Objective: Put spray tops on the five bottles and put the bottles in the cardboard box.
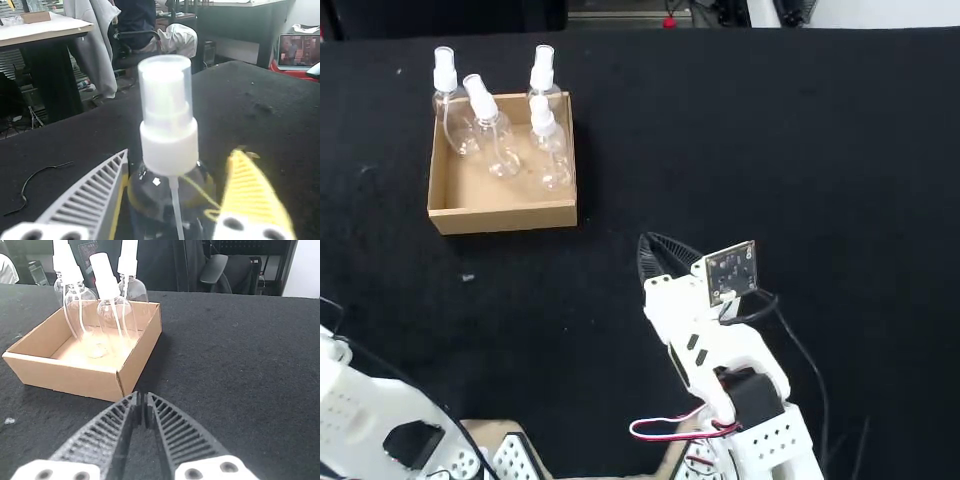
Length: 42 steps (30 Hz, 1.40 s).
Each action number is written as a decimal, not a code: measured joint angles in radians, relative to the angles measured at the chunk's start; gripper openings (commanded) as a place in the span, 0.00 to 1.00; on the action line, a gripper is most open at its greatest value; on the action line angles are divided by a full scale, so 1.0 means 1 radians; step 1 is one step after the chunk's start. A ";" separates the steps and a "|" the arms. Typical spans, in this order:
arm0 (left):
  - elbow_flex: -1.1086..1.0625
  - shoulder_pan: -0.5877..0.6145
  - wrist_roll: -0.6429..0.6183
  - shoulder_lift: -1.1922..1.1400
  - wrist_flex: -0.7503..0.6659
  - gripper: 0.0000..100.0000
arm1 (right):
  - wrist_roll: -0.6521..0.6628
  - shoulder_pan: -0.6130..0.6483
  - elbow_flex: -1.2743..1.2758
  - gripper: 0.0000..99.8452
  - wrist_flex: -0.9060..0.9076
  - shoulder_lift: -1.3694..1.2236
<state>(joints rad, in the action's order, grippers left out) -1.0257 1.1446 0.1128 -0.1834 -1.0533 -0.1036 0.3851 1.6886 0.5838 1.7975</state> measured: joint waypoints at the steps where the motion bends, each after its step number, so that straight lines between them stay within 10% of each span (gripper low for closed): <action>1: 0.000 0.000 0.000 0.000 0.000 0.15 | 0.000 0.000 0.000 0.01 0.000 0.000; 34: -0.140 -0.127 0.000 0.381 -0.072 0.21 | 0.000 0.000 0.000 0.01 0.000 0.000; 42: -0.103 -0.230 0.000 0.689 0.434 0.21 | 0.000 -0.084 0.000 0.01 0.000 0.000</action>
<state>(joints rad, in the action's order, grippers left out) -1.1285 0.9145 0.1128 0.5056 -0.6191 -0.1036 0.3007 1.6886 0.5838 1.7975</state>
